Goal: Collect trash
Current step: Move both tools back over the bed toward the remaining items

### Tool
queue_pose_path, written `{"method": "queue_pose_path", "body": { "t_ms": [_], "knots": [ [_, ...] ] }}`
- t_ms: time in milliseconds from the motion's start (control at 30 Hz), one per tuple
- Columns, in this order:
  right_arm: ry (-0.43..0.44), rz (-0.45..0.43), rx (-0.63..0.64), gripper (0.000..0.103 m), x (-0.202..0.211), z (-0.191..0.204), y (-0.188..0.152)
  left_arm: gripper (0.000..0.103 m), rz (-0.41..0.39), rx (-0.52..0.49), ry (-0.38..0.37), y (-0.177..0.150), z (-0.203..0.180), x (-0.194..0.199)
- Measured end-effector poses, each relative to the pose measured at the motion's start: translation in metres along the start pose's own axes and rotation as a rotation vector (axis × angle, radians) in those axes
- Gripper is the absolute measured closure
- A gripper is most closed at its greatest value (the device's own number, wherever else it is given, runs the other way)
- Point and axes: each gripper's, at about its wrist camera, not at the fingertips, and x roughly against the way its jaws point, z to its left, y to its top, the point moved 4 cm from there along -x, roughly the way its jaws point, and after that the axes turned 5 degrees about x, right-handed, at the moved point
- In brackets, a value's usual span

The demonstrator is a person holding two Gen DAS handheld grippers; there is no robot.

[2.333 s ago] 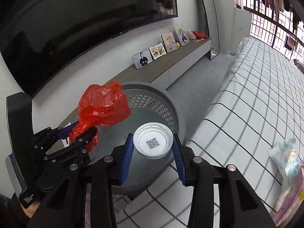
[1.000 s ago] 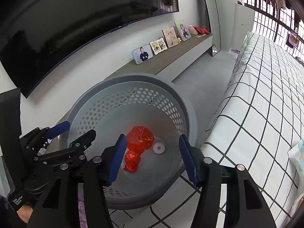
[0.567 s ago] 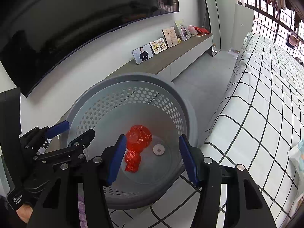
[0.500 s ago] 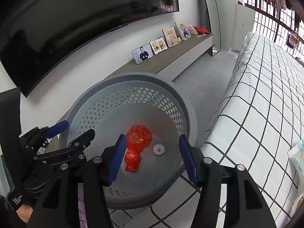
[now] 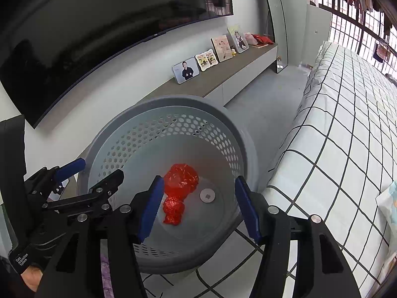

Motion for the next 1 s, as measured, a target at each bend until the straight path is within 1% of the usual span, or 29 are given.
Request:
{"method": "queue_pose_path", "body": {
  "t_ms": [200,300,467,500,600,667,767,833,933,1000],
  "knots": [
    [0.008,-0.012,-0.004,0.045,0.007,-0.002,0.001,0.025,0.003,0.005,-0.001,0.0,0.0,-0.001],
    [0.01,-0.027,-0.018,0.039,0.019,-0.005,0.001,0.022,0.003,0.006,-0.006,0.0,0.0,-0.001],
    [-0.016,-0.036,-0.031,0.039,0.044,-0.011,-0.012,0.021,0.027,-0.04,-0.021,-0.001,-0.007,0.004],
    [-0.022,-0.036,-0.033,0.039,0.049,-0.012,-0.015,0.021,0.019,-0.058,-0.022,-0.001,-0.01,0.008],
    [-0.046,-0.043,-0.052,0.039,0.067,-0.019,-0.03,0.021,-0.006,-0.086,-0.028,-0.001,-0.02,0.021],
    [-0.052,-0.051,-0.071,0.039,0.081,-0.025,-0.04,0.019,-0.025,-0.094,-0.047,0.0,-0.027,0.033],
    [-0.083,-0.069,-0.096,0.039,0.104,-0.035,-0.057,0.016,-0.055,-0.109,-0.075,0.002,-0.041,0.052],
    [-0.105,-0.082,-0.118,0.039,0.121,-0.043,-0.07,0.016,-0.069,-0.12,-0.096,0.002,-0.051,0.062],
    [-0.16,-0.099,-0.147,0.039,0.148,-0.062,-0.091,0.016,-0.089,-0.138,-0.136,0.001,-0.07,0.081],
    [-0.2,-0.108,-0.175,0.036,0.166,-0.078,-0.105,0.015,-0.1,-0.148,-0.164,-0.001,-0.084,0.092]
  ]
}}
